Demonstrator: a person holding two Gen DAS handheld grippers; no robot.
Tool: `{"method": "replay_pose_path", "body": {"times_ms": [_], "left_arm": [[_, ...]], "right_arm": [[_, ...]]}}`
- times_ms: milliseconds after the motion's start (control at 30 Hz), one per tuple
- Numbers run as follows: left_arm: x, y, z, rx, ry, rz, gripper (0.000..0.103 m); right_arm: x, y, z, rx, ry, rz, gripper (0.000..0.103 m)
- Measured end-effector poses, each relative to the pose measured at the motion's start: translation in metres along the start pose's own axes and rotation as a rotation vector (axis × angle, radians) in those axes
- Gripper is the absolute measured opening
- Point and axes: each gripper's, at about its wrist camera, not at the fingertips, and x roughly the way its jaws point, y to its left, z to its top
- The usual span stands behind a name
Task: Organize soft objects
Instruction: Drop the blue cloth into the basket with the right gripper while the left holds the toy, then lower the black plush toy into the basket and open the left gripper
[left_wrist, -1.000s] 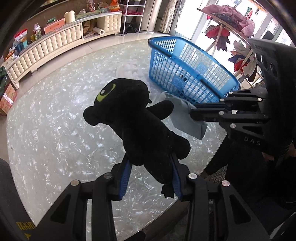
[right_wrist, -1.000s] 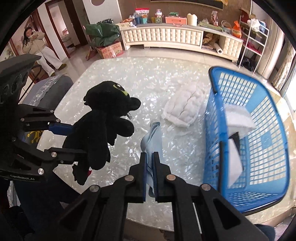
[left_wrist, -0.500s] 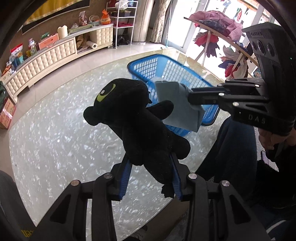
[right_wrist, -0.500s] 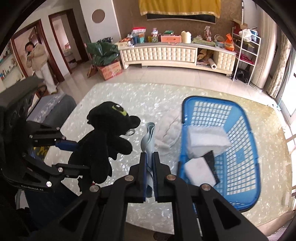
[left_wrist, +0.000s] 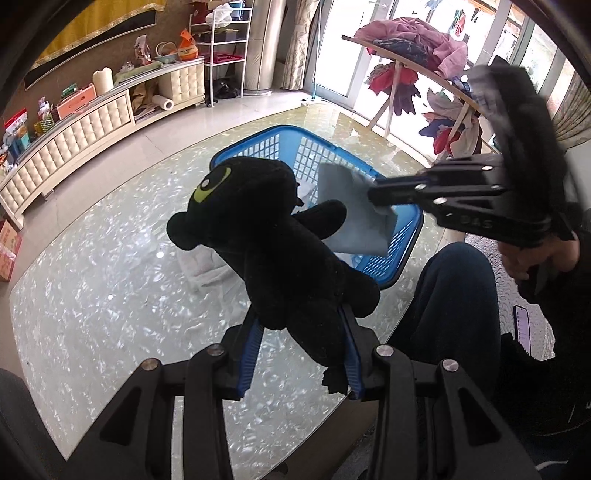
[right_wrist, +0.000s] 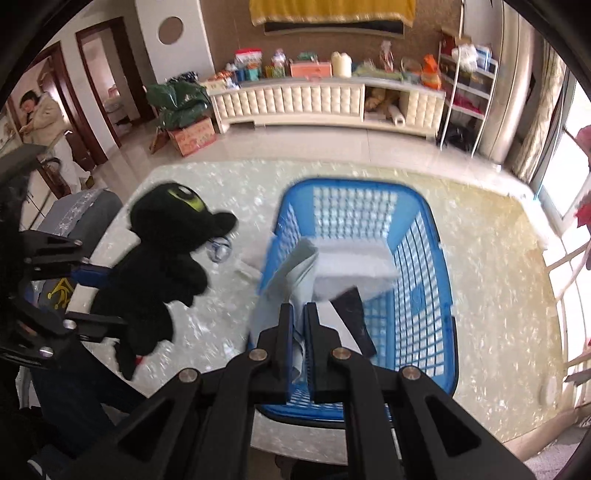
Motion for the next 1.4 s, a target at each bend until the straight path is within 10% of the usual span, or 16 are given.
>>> {"method": "replay_pose_path", "body": {"times_ms": [700,1000,1133,1400], "left_arm": [[0.043,0.002,0.012,-0.023,0.083,-0.012,0.037],[0.041,0.003,0.014,-0.023,0.076,-0.019,0.037],[0.036,0.003,0.013,-0.023,0.065,-0.018,0.037],[0.021,-0.004,0.021,-0.003,0.024,-0.016,0.037]], "right_arm": [[0.083,-0.032,-0.025,0.023,0.241,-0.091,0.007],[0.073,-0.032,-0.027,0.052,0.229,-0.119,0.047],[0.061,-0.024,-0.029,0.042,0.201,-0.165,0.081],[0.025,-0.009,-0.028,0.054,0.113,-0.166,0.100]]}}
